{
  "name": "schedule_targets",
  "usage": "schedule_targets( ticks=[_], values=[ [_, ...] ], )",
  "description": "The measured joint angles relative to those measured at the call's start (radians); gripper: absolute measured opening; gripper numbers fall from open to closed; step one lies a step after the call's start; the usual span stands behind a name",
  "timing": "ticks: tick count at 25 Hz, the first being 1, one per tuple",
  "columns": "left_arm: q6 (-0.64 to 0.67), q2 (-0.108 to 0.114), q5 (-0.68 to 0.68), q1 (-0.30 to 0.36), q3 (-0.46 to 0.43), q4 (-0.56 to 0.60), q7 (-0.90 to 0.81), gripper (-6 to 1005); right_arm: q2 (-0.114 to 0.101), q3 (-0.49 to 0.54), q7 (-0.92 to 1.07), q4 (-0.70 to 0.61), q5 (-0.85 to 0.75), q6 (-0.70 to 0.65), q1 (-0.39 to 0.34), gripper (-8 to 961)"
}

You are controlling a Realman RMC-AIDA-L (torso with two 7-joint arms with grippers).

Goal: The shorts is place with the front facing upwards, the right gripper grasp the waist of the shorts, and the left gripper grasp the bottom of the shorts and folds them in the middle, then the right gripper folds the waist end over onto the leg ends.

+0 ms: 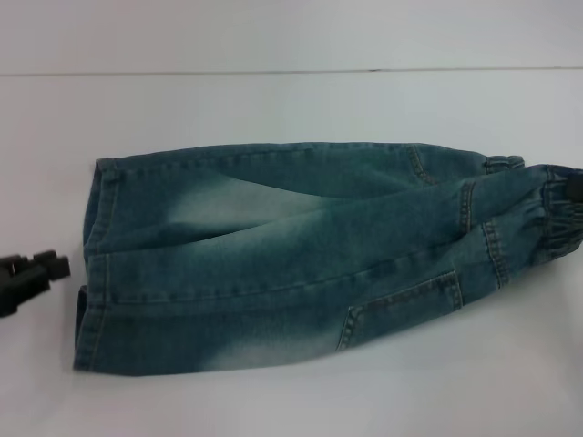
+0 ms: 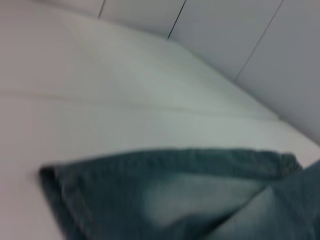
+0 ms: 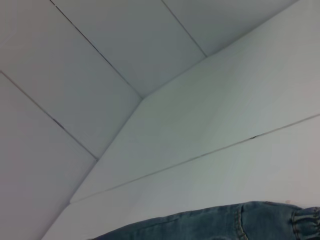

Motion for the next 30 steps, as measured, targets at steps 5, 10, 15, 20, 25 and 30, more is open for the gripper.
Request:
schedule_targets(
  ticks=[5, 10, 15, 20, 25, 30],
  values=[
    [-0.024, 0.006, 0.106, -0.025, 0.031, -0.009, -0.071, 245, 0.001, -0.01, -0.007, 0.0, 0.0, 0.0, 0.004, 44],
    [-0.031, 0.007, 0.129, -0.039, 0.059, -0.013, -0.093, 427, 0.002, -0.021, -0.009, 0.0, 0.0, 0.0, 0.008, 44],
    [-0.043, 0.008, 0.13, -0.044, 0.073, -0.017, -0.097, 622, 0.002, -0.022, -0.011, 0.0, 0.0, 0.0, 0.008, 44],
    [-0.078, 0.009, 0.135, -0.052, 0.123, -0.04, -0.103, 767, 0.002, -0.026, -0.012, 0.0, 0.0, 0.0, 0.008, 44],
    [-0.088, 0.004, 0.135, -0.057, 0.162, -0.041, -0.105, 779, 0.002, -0.033, -0.012, 0.0, 0.0, 0.0, 0.007, 44],
    [-0.081, 0.002, 0.134, -0.059, 0.166, -0.045, -0.106, 780, 0.002, -0.034, -0.013, 0.0, 0.0, -0.001, 0.005, 45]
  ],
)
